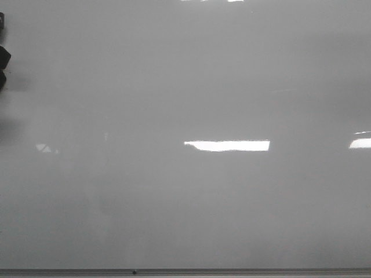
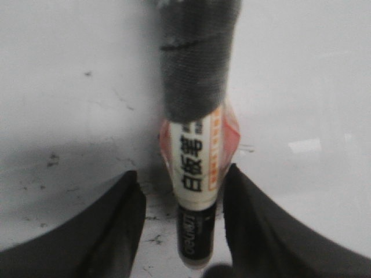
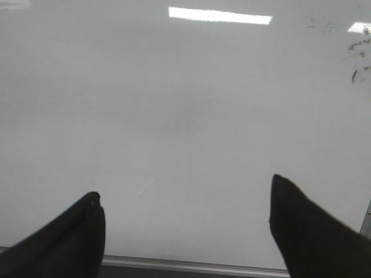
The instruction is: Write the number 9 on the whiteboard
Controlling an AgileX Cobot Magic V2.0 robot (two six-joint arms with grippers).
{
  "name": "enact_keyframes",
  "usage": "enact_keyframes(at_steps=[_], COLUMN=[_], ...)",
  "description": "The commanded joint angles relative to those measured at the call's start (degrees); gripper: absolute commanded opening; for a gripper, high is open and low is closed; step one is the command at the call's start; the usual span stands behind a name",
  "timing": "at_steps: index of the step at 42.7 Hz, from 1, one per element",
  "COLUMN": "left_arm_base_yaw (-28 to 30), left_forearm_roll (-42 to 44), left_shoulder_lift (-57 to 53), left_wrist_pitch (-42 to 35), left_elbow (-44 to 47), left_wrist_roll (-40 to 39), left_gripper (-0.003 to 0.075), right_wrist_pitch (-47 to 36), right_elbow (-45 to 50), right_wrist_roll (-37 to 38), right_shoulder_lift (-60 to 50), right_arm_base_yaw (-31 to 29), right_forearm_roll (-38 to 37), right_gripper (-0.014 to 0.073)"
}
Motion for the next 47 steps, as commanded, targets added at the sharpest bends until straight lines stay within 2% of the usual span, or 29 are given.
enact_keyframes(at_steps=[1, 10, 20, 23, 33, 39, 47], left_arm_base_yaw=[-0.07, -0.07, -0.32, -1.17, -9.17, -15.0, -22.6], left_forearm_roll=[-0.08, -0.08, -0.18, -0.05, -0.64, -1.71, -6.98], left_shoulder_lift=[-1.13, -3.78, -11.3, -13.76, -15.92, -15.22, -11.4], left_wrist_pitch=[-4.3, 1.4, 15.1, 20.12, 38.84, 42.99, 48.25], left_elbow=[-1.9, -1.9, -3.14, -4.68, -12.4, -14.85, -16.67], left_wrist_roll=[-0.01, -0.01, -0.01, 0.4, 12.48, 18.05, 27.41], left_gripper=[0.0202, 0.0076, -0.002, -0.0019, -0.0019, -0.0019, -0.0019], right_wrist_pitch=[-4.06, -5.31, -5.51, -4.75, 2.67, 8.53, 12.14], right_elbow=[-1.98, -2.09, -4.24, -5.27, -10.9, -14.3, -17.26], right_wrist_roll=[-0.49, -0.49, -0.49, -0.49, -0.49, -0.99, -7.0], right_shoulder_lift=[0.57, 0.57, 0.57, 0.79, 6.44, 11.59, 17.41], right_arm_base_yaw=[-0.08, -0.08, -0.08, -0.08, -0.08, 0.43, 3.48], right_forearm_roll=[0.2, 0.2, 0.2, 0.2, 0.48, 2.25, 5.48], right_gripper=[0.0601, 0.0601, 0.0601, 0.0601, 0.0601, 0.0601, 0.06])
